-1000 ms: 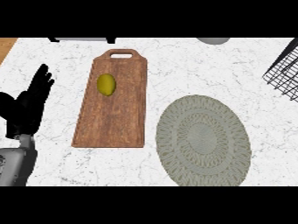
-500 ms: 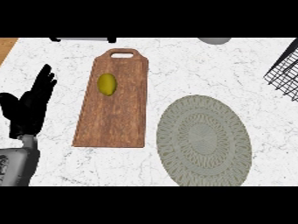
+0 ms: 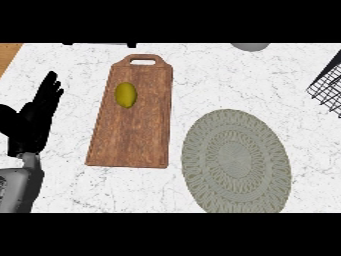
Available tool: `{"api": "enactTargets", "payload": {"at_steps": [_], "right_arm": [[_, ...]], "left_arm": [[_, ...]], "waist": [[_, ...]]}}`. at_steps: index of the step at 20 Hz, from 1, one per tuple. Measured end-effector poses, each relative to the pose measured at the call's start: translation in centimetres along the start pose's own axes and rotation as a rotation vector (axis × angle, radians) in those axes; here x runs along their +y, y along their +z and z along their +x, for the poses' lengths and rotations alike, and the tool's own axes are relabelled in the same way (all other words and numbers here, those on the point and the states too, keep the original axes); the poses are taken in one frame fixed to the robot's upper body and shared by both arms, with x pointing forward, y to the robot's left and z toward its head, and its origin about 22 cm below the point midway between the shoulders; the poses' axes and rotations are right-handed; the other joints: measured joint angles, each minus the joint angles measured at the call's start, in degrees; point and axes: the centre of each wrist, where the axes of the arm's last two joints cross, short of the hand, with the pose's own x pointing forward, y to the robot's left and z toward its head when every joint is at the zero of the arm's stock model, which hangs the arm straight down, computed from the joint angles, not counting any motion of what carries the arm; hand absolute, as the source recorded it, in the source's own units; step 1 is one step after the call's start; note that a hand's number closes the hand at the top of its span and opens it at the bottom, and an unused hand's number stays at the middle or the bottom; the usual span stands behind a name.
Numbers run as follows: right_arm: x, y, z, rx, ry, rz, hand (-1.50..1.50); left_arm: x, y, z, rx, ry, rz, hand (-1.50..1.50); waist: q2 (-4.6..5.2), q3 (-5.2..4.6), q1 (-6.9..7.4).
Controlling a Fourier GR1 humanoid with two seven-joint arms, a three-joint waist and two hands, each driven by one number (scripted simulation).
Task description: Pick the croissant from the placemat and place it in the basket
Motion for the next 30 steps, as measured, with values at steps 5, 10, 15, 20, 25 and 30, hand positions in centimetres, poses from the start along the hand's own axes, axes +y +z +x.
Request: {"api": "enactTargets", "payload": {"at_steps": [5,10,15,20,25,30], "right_arm": [[-0.1,-0.2,0.3,-0.014,0.063,-0.018,1.5],[0.0,-0.3,0.0,0.024,0.11,0.026,1.5],[-0.3,-0.4,-0.5,0.069,0.162,0.165,1.5],[0.0,-0.2,-0.9,0.088,0.166,0.212,1.5],[0.4,0.1,-1.8,0.092,0.166,0.203,1.5],[0.8,0.5,-2.2,0.097,0.2,0.215,1.5]], "left_arm": [[-0.1,0.0,-0.1,0.0,-0.002,-0.007,0.0],[-0.7,-0.1,0.0,-0.001,-0.001,-0.012,0.0],[-0.5,-0.1,0.0,-0.005,-0.003,-0.014,0.0],[-0.9,-0.2,0.0,-0.008,0.003,-0.017,0.0],[-1.1,-0.1,0.1,-0.017,-0.002,-0.017,0.0],[-1.1,-0.6,0.3,-0.013,0.002,-0.018,0.0]], "waist": [[0.09,0.07,0.2],[0.2,0.1,0.36],[0.22,0.1,0.46],[0.35,0.04,0.77],[0.3,0.0,0.74],[0.37,0.0,0.71]]}}
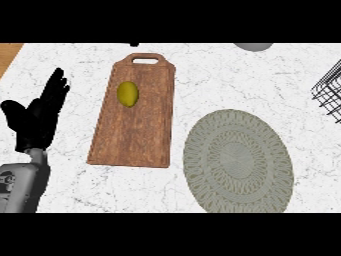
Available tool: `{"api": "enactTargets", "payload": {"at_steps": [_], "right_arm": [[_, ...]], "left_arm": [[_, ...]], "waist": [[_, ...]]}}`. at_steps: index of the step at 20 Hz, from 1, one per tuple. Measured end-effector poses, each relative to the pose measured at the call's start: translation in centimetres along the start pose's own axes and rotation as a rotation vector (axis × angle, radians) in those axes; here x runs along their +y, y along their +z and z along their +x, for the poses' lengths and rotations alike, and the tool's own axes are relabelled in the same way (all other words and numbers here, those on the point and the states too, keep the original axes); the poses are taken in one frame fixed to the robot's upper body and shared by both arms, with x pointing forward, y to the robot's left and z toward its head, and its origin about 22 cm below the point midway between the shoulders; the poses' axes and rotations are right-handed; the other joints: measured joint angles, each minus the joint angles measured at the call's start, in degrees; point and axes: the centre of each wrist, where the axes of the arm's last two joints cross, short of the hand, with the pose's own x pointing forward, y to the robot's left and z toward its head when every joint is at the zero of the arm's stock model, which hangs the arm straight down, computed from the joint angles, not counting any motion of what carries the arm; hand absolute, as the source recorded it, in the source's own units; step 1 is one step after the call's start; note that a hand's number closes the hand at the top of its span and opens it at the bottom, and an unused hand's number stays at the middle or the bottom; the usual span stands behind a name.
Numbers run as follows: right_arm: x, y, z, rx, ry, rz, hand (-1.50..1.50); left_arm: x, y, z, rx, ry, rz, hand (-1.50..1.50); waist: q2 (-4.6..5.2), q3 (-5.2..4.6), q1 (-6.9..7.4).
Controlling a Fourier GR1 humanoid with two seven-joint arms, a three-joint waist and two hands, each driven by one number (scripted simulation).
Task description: Pick the croissant from the placemat and place it in the basket
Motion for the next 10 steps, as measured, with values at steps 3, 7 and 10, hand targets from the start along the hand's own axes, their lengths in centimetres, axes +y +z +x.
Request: {"api": "enactTargets", "payload": {"at_steps": [3,7,10], "right_arm": [[0.5,0.2,-0.6,0.009,0.025,0.004,1.5],[0.8,0.3,-1.6,0.023,0.048,0.013,1.5],[0.9,0.4,-1.8,0.026,0.06,0.023,1.5]], "left_arm": [[0.0,0.1,-0.4,-0.002,-0.003,-0.001,0.0],[-0.4,0.2,0.1,-0.002,0.001,-0.008,0.0],[-0.8,0.2,0.3,-0.006,-0.001,-0.008,0.0]], "waist": [[0.14,-0.03,0.25],[0.04,0.01,0.4],[0.16,0.01,0.57]]}}
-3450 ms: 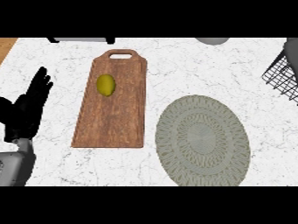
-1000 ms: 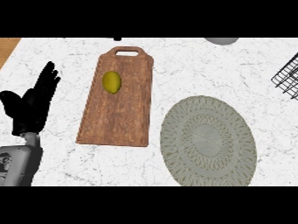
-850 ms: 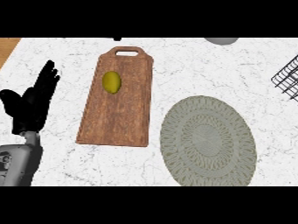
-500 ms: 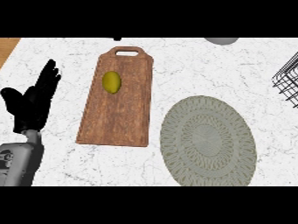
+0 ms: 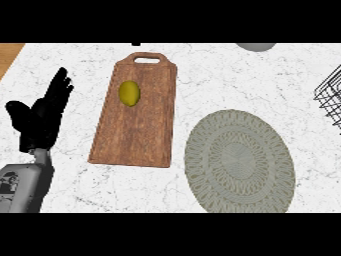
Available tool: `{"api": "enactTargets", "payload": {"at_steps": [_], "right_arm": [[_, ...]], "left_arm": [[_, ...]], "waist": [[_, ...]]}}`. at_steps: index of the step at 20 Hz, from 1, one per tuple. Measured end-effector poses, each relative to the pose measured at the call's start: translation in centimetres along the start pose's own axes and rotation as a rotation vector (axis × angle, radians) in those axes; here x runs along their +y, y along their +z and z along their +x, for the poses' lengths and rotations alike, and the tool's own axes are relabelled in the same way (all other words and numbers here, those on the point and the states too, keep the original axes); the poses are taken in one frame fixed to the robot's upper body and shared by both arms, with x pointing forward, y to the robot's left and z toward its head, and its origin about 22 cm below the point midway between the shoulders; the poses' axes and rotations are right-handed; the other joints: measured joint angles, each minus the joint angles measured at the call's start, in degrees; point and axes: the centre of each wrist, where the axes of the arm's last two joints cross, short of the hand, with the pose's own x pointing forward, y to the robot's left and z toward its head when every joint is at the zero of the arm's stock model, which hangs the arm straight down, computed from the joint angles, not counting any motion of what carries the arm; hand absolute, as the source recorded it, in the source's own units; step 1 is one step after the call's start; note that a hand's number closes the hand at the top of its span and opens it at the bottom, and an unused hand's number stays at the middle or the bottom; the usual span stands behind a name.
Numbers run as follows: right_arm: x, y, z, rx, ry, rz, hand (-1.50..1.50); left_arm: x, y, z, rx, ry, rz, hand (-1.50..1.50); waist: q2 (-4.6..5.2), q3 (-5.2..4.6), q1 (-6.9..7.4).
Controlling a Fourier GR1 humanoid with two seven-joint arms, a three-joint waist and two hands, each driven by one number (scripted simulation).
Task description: Pick the croissant from the placemat and place it in the basket
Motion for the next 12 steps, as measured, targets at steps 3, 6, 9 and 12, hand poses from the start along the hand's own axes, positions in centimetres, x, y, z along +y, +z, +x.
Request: {"api": "enactTargets", "payload": {"at_steps": [3,6,9,12], "right_arm": [[0.4,0.1,0.3,-0.006,0.005,0.044,1.5],[0.6,0.2,-0.4,-0.003,0.01,0.079,1.5],[0.9,0.3,-0.4,0.002,0.009,0.102,1.5],[1.6,0.6,-0.6,0.01,0.001,0.126,1.5]], "left_arm": [[0.1,-0.1,0.0,0.008,-0.001,0.001,0.0],[0.3,0.0,-0.2,0.007,0.001,0.005,0.0],[0.2,-0.1,0.0,0.004,0.003,-0.002,0.0],[0.3,0.4,-0.6,0.005,-0.002,0.0,0.0]], "waist": [[0.02,0.09,-0.08],[0.13,0.14,-0.05],[0.1,0.11,-0.05],[-0.05,-0.06,-0.04]]}}
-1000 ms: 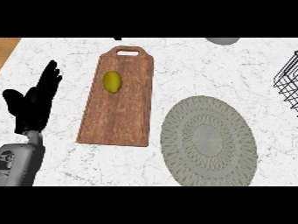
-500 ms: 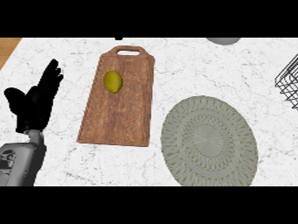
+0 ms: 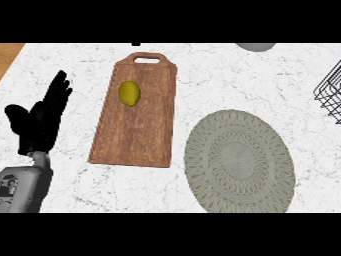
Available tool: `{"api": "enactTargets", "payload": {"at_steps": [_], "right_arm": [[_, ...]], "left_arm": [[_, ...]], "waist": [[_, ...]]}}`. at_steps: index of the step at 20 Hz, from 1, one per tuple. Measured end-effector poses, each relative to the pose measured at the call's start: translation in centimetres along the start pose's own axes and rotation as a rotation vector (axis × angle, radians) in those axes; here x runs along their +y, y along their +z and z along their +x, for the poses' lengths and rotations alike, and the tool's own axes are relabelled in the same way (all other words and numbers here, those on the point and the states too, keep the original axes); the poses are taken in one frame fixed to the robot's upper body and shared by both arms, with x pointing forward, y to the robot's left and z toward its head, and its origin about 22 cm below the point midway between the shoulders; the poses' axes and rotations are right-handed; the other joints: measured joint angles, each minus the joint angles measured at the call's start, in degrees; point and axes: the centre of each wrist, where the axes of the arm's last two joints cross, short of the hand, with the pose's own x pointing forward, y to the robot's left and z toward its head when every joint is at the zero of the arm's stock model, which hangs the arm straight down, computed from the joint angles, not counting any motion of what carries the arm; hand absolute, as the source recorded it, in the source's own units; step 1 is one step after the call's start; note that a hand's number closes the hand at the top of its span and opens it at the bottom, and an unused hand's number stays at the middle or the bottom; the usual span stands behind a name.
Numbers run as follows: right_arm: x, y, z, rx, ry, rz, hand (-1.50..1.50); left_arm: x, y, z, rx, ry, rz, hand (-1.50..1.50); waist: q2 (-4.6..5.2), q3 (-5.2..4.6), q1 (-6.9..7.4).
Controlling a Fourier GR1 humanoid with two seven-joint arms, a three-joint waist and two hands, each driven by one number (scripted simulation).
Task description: Pick the croissant from the placemat and place it in the basket
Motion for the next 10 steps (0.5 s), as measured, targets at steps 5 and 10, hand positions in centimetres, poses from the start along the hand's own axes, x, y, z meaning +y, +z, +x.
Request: {"api": "enactTargets", "payload": {"at_steps": [5,10], "right_arm": [[0.14,0.04,-0.5,0.052,-0.019,0.064,1.5],[0.35,0.1,-0.9,0.124,-0.032,0.106,-1.5]], "left_arm": [[0.11,-0.25,0.27,-0.003,-0.001,-0.001,0.0],[-0.08,-0.2,0.46,0.001,0.005,-0.009,0.0]], "waist": [[0.05,-0.04,0.03],[0.02,0.0,0.05]]}}
